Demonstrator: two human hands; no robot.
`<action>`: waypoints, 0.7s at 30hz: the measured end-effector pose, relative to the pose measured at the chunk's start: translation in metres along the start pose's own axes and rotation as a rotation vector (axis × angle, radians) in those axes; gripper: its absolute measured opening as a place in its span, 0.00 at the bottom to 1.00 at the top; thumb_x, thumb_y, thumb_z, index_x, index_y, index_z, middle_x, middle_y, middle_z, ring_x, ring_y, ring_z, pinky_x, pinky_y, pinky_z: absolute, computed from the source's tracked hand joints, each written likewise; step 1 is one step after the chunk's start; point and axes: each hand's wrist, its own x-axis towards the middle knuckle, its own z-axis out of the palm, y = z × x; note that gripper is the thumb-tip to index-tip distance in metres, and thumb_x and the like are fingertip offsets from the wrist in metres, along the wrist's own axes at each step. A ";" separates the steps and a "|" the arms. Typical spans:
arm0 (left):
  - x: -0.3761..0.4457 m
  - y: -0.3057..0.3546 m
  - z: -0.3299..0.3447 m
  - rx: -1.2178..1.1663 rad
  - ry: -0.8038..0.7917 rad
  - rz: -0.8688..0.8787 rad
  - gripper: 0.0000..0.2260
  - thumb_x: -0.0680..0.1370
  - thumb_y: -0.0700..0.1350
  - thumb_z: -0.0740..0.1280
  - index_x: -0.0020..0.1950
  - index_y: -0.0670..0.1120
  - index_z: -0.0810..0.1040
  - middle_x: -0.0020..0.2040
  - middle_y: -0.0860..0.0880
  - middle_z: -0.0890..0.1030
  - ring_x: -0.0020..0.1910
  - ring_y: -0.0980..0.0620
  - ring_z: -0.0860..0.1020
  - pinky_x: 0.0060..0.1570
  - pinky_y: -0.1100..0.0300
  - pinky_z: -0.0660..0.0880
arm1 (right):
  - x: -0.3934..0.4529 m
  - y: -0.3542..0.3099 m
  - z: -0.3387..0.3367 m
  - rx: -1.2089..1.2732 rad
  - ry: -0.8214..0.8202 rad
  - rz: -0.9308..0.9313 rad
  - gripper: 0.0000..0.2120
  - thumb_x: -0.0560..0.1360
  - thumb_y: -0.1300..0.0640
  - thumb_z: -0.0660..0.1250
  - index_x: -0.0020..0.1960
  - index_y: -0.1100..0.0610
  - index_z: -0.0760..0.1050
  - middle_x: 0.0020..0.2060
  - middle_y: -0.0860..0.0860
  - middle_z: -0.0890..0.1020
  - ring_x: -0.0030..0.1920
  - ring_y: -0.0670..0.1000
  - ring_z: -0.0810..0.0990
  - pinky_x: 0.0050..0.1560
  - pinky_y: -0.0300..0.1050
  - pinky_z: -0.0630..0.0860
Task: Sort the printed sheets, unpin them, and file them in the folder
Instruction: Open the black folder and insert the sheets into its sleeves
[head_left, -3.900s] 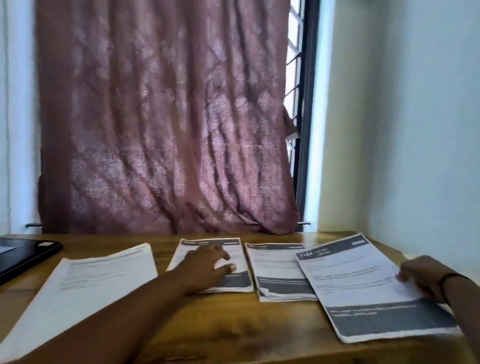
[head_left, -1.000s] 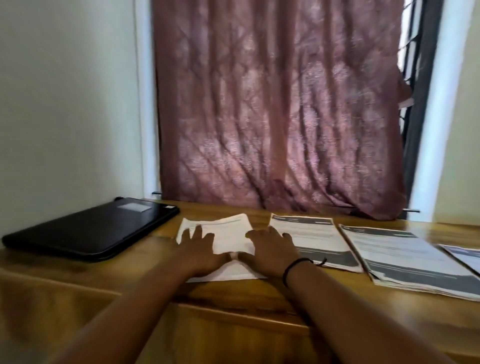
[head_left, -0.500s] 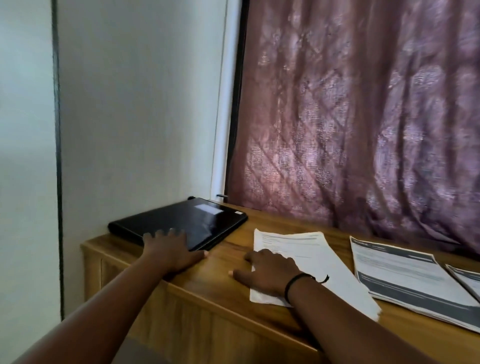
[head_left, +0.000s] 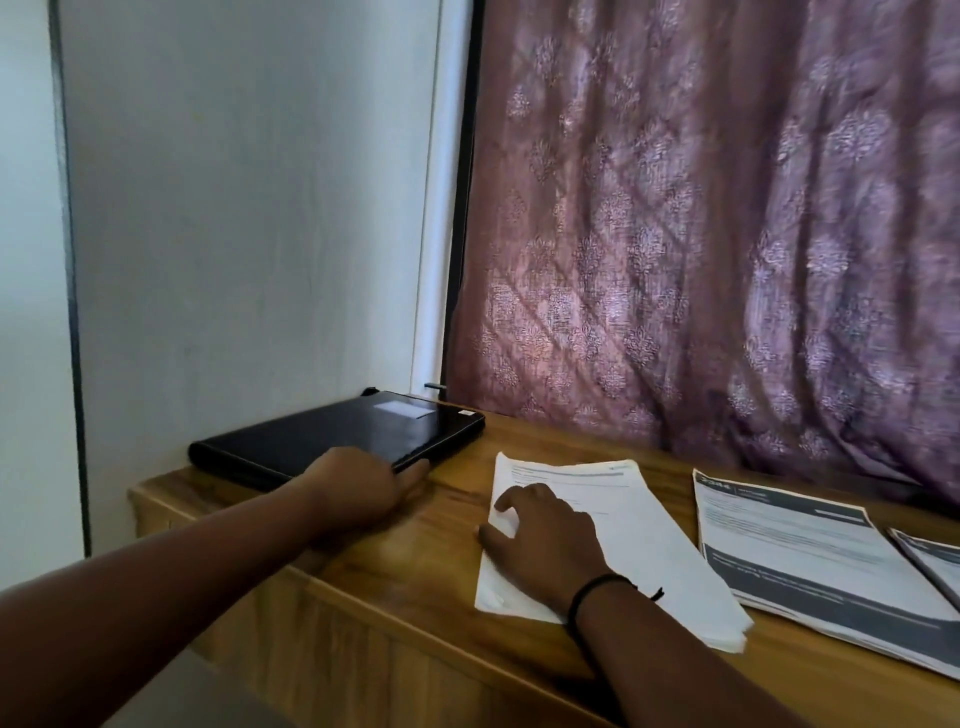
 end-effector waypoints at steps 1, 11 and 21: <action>0.002 0.002 -0.001 0.055 0.020 -0.008 0.25 0.84 0.46 0.52 0.78 0.48 0.44 0.52 0.40 0.77 0.41 0.43 0.78 0.35 0.52 0.72 | 0.000 0.003 -0.002 0.022 0.006 0.019 0.20 0.75 0.37 0.58 0.62 0.45 0.71 0.63 0.47 0.74 0.61 0.51 0.74 0.62 0.51 0.67; 0.008 -0.049 -0.020 0.036 0.208 -0.470 0.08 0.76 0.45 0.61 0.53 0.48 0.76 0.48 0.48 0.82 0.48 0.45 0.80 0.42 0.57 0.72 | 0.008 0.024 -0.009 0.259 0.141 0.134 0.11 0.76 0.40 0.61 0.51 0.45 0.74 0.58 0.46 0.77 0.59 0.50 0.75 0.61 0.49 0.68; -0.061 -0.074 -0.124 -0.399 0.988 -0.404 0.12 0.72 0.51 0.69 0.50 0.47 0.83 0.38 0.43 0.83 0.40 0.40 0.81 0.41 0.51 0.76 | 0.002 0.069 -0.081 1.662 0.172 0.432 0.37 0.69 0.25 0.56 0.63 0.52 0.75 0.68 0.60 0.72 0.57 0.62 0.75 0.55 0.55 0.74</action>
